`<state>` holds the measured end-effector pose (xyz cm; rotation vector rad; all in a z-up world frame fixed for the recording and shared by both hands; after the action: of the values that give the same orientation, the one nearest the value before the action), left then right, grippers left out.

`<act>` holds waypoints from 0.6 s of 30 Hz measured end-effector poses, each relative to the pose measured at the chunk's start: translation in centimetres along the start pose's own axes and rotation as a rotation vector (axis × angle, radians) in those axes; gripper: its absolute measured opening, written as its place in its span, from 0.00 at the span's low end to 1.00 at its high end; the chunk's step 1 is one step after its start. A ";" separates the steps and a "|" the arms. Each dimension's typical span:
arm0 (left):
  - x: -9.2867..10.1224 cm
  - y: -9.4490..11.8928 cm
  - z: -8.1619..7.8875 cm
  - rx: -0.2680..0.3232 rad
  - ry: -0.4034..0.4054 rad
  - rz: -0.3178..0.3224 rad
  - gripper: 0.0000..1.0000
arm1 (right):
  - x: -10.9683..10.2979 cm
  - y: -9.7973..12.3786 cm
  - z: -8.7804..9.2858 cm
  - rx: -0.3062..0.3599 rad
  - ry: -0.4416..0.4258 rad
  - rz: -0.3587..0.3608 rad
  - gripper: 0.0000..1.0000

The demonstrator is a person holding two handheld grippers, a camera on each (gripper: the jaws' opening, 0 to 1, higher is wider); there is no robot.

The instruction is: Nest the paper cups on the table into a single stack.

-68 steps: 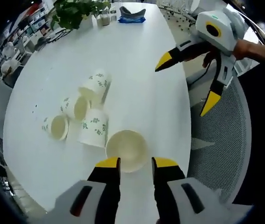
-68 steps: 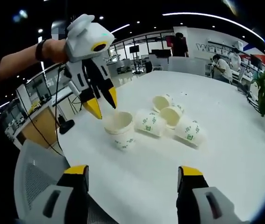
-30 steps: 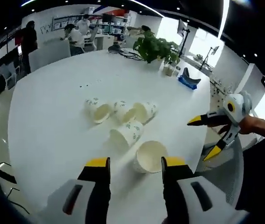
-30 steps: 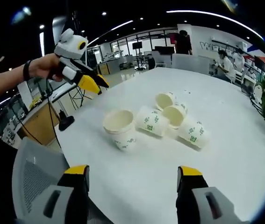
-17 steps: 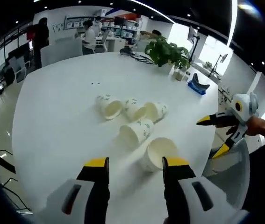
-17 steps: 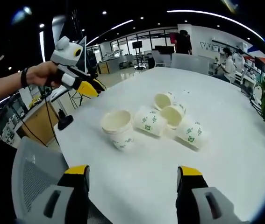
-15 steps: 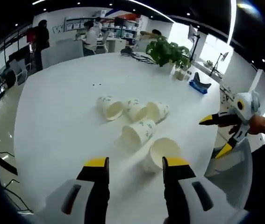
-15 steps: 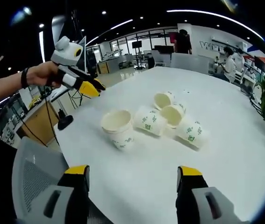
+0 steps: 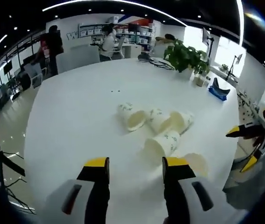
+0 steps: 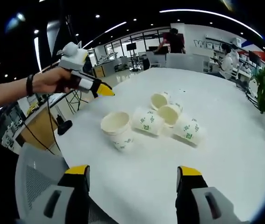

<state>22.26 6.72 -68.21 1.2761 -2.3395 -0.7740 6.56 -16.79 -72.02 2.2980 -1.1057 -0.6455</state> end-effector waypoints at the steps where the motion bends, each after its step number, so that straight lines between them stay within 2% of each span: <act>1: -0.5 -1.2 -0.7 0.021 -0.011 -0.017 0.42 | 0.1 0.1 0.1 0.003 0.002 0.008 0.76; 6: -1.7 -4.6 -1.5 0.052 0.022 -0.007 0.43 | 0.3 0.8 0.3 0.013 -0.012 0.028 0.76; 13: -1.7 -7.5 -2.0 0.057 -0.014 -0.006 0.42 | 0.6 1.5 0.4 0.031 -0.047 0.065 0.76; 18: -1.7 -9.5 -2.1 0.061 -0.008 0.009 0.42 | 0.9 1.8 0.6 0.039 -0.068 0.083 0.76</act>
<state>30.51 3.40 -72.59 1.2885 -2.3906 -0.7116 5.72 -18.65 -71.50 2.2641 -1.2479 -0.6801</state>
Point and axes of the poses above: the point that each gripper's makers call its tool centre point, and the gripper's own axes: y roughly backward along the fingers, x roughly to its right, z roughly out of its underside, the point moved 5 cm from there along y, roughly backward along the fingers, and after that the axes turned 2 degrees about x, right-handed, at the moved point
